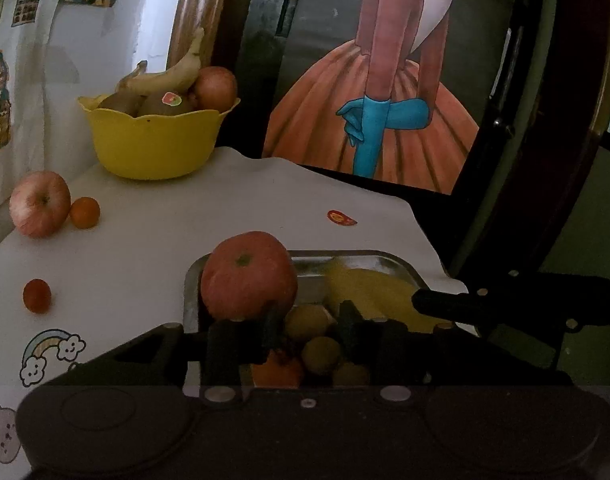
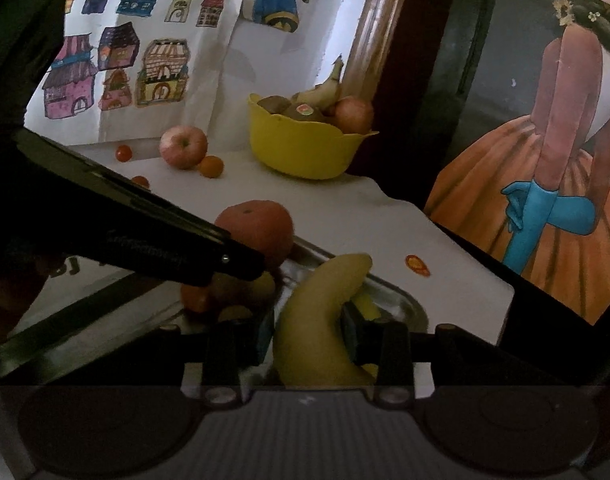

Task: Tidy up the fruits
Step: 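Lower the kiwi onto the tray and open the left tool while the right tool releases the banana, then lift both open tools up and away from the tray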

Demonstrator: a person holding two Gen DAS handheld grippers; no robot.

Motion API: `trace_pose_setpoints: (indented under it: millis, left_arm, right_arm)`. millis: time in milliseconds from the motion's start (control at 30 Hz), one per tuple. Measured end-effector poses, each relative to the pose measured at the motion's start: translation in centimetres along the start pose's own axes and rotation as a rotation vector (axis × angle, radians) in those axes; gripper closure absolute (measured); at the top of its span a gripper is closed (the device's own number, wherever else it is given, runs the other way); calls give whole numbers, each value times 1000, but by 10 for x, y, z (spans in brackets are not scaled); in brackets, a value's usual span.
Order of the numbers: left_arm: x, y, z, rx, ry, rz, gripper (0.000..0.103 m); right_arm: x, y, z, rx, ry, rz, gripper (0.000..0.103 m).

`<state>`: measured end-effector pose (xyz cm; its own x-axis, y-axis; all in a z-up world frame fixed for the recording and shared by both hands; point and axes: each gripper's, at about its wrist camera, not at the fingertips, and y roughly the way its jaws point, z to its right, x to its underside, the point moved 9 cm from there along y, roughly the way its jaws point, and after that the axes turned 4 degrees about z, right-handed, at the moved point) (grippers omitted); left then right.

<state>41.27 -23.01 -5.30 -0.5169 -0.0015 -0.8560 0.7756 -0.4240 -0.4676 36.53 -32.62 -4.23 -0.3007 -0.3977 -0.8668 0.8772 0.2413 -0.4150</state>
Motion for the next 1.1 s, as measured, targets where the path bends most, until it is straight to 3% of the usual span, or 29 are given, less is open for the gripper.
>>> trace_pose_setpoints:
  millis: [33, 267, 367, 467, 533, 567, 733, 1100]
  left_arm:
    - [0, -1, 0, -2, -3, 1, 62]
    - [-9, -21, -3, -12, -23, 50, 35]
    - [-15, -33, -5, -19, -25, 78, 23]
    - [-21, -49, -7, -24, -32, 114, 10]
    - [-26, -61, -10, -32, -37, 144, 5]
    - [-29, -67, -12, -36, -39, 159, 2]
    - [-36, -99, -21, -59, -49, 213, 1]
    - [-22, -182, -58, -141, -25, 280, 1]
  right_arm:
    - [0, 0, -2, -6, -7, 0, 54]
    - [-2, -7, -8, 9, -23, 5, 52]
    - [-6, -14, -8, 20, -21, 18, 46]
    - [-13, -25, -9, 34, -18, 38, 34]
    - [-18, -33, -12, 43, -15, 55, 18]
    - [-21, -39, -13, 50, -15, 66, 15]
    - [-35, -62, -21, 81, -3, 106, 0]
    - [-39, -121, -54, 117, 117, 125, 0]
